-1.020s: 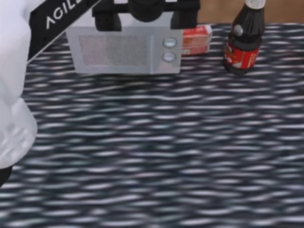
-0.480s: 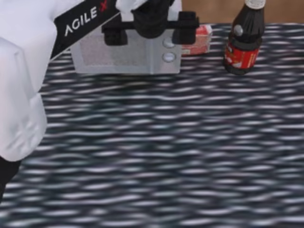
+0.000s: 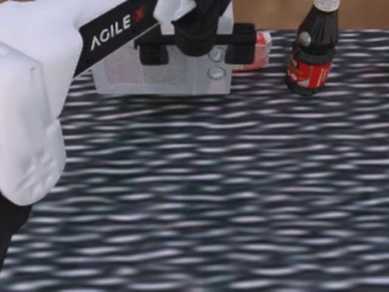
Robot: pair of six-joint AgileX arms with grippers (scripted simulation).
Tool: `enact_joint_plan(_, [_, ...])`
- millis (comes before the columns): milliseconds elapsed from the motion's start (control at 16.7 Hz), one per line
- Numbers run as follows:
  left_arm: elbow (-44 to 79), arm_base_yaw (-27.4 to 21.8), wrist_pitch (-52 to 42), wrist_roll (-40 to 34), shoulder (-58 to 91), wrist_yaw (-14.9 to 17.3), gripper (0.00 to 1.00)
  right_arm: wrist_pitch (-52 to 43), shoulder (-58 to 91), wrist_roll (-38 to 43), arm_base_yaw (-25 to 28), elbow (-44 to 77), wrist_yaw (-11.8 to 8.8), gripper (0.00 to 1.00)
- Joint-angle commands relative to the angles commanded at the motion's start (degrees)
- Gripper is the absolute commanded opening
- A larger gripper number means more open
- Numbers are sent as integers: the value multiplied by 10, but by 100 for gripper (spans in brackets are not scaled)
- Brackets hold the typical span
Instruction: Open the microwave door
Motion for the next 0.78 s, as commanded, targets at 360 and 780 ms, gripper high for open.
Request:
enact_joint_plan(360, [0,0,0,0,0,0,32,0,0,0,0,0,0,100])
enact_joint_plan(780, [0,0,0,0,0,0,0,0,0,0,0,0,0,100])
